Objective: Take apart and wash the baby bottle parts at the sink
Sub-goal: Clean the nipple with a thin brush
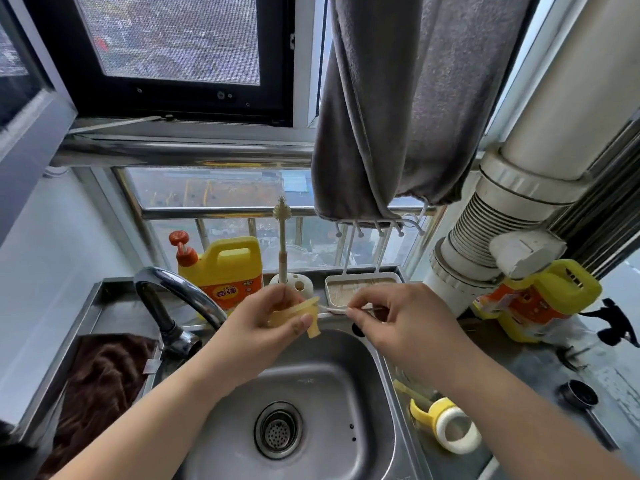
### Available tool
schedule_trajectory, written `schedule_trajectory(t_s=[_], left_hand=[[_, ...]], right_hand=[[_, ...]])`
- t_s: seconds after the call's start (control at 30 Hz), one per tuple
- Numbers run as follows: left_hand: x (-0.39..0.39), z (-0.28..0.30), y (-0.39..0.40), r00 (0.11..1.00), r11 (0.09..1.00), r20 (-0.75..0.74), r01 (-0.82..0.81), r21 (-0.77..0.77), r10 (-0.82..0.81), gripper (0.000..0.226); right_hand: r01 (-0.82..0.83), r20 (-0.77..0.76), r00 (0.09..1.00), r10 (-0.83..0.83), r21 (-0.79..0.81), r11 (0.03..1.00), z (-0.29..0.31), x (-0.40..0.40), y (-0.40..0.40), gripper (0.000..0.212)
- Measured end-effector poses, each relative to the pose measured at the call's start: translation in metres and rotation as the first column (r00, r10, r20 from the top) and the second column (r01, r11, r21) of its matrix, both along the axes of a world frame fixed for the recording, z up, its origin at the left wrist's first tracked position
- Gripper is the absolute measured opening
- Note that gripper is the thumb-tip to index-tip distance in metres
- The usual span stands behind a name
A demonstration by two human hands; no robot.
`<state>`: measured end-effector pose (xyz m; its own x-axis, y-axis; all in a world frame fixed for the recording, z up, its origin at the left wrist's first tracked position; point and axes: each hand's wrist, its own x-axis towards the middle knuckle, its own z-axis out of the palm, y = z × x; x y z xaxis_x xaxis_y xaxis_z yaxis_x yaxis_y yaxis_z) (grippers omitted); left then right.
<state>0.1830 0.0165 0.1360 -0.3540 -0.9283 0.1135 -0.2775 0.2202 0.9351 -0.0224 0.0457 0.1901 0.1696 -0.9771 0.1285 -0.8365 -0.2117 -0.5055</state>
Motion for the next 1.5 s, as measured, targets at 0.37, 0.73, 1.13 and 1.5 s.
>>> schedule_trajectory(t_s=[0.37, 0.73, 1.13, 1.5], left_hand=[[-0.002, 0.004, -0.004, 0.988, 0.999, 0.15, 0.032, -0.034, -0.026, 0.011], [-0.003, 0.011, 0.002, 0.989, 0.999, 0.145, 0.033, 0.023, -0.036, 0.024], [-0.005, 0.014, 0.005, 0.997, 0.986, -0.057, 0.067, 0.153, -0.059, 0.033], [-0.016, 0.023, 0.013, 0.994, 0.971, -0.095, -0.022, 0.237, 0.046, 0.031]], right_hand=[[-0.007, -0.02, 1.0, 0.007, 0.014, 1.0, 0.001, 0.001, 0.001, 0.011], [0.07, -0.028, 0.997, -0.068, 0.046, 0.997, 0.002, -0.016, 0.001, 0.008], [0.014, 0.217, 0.976, -0.032, 0.084, 0.996, -0.006, -0.019, -0.001, 0.012], [-0.046, 0.145, 0.988, 0.051, -0.04, 0.998, -0.007, 0.005, 0.008, 0.006]])
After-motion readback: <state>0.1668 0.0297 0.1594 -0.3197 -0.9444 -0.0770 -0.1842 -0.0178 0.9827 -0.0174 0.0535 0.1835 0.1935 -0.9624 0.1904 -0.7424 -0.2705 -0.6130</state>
